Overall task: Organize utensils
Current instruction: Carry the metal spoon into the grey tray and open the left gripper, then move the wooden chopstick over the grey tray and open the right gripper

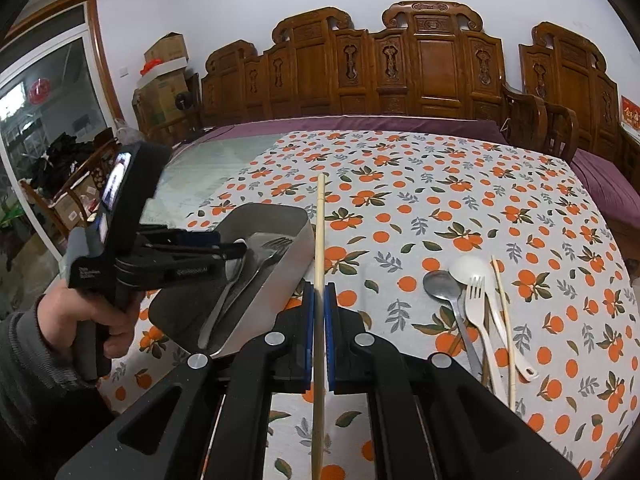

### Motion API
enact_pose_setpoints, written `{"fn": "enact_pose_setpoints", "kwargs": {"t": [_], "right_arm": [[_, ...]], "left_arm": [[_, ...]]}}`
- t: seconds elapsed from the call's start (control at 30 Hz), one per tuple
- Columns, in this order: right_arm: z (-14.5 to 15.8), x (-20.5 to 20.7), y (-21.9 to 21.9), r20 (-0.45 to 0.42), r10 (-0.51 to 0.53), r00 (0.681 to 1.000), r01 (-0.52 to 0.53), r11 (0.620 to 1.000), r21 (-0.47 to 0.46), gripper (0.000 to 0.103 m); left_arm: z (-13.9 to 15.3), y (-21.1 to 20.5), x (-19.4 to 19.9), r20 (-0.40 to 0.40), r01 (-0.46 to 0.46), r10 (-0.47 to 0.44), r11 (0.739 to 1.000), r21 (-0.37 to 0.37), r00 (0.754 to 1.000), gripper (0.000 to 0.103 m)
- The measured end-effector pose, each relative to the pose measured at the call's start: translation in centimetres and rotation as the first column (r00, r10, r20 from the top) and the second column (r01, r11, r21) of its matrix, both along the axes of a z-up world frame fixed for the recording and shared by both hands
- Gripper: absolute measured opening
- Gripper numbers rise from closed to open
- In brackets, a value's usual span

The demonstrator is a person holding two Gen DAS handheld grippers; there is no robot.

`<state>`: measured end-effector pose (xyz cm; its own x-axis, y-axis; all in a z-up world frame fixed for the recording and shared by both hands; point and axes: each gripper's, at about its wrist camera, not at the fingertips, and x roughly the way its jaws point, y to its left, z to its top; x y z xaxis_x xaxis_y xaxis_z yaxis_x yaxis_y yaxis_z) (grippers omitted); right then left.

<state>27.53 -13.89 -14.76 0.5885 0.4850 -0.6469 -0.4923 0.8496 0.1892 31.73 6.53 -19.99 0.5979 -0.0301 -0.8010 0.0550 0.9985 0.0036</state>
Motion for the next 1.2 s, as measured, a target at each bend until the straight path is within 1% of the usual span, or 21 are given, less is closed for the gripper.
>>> {"fn": "enact_pose_setpoints", "kwargs": {"t": [0.13,0.2,0.33,0.37,0.4,0.53,0.57,0.6,0.93,1.2], "right_arm": [[0.1,0.0,1.4,-0.015,0.008,1.0,-0.008,1.0,0.015,0.006],[0.1,0.0,2.3,-0.019,0.016,1.0,-0.015,1.0,0.018,0.006],[0.2,0.3,4.7,-0.021,0.035,0.999,-0.035,0.999,0.008,0.006],[0.2,0.4,5.1,-0.025,0.037,0.999,-0.037,0.999,0.01,0.006],[0.1,0.6,5.6,-0.032,0.038,0.999,-0.038,0.999,0.015,0.006],[-0.2,1.5,7.6,-0.043,0.045,0.998,-0.044,0.999,0.023,0.006],[-0.3,1.7,8.0,-0.044,0.046,0.998,-0.046,0.999,0.022,0.006],[-0.5,2.0,8.4,-0.048,0.046,0.998,-0.045,0.999,0.021,0.006],[-2.5,4.6,12.0,-0.119,0.035,0.992,-0.028,0.998,0.06,0.006],[-4.6,5.3,13.7,-0.157,0.038,0.987,-0.033,0.999,0.035,0.007]], "left_arm": [[1.8,1.1,-0.6,0.049,-0.008,0.008,1.0,-0.003,0.999,0.046],[2.6,1.8,-0.8,0.07,-0.016,0.016,1.0,-0.006,0.997,0.052],[3.5,3.1,-1.1,0.098,-0.037,0.036,0.999,0.008,0.995,0.059],[3.6,3.5,-1.1,0.103,-0.044,0.043,0.999,0.01,0.994,0.063],[3.6,3.8,-1.1,0.105,-0.052,0.051,0.999,0.011,0.993,0.07],[4.0,5.7,-1.2,0.113,-0.086,0.087,0.996,-0.011,0.99,0.076],[4.0,6.1,-1.2,0.117,-0.094,0.095,0.996,-0.014,0.989,0.083],[4.1,6.3,-1.3,0.121,-0.1,0.101,0.995,-0.014,0.987,0.085],[4.5,9.0,-1.5,0.132,-0.162,0.165,0.986,-0.037,0.977,0.087],[4.5,9.5,-1.6,0.128,-0.169,0.173,0.985,-0.045,0.976,0.087]]}}
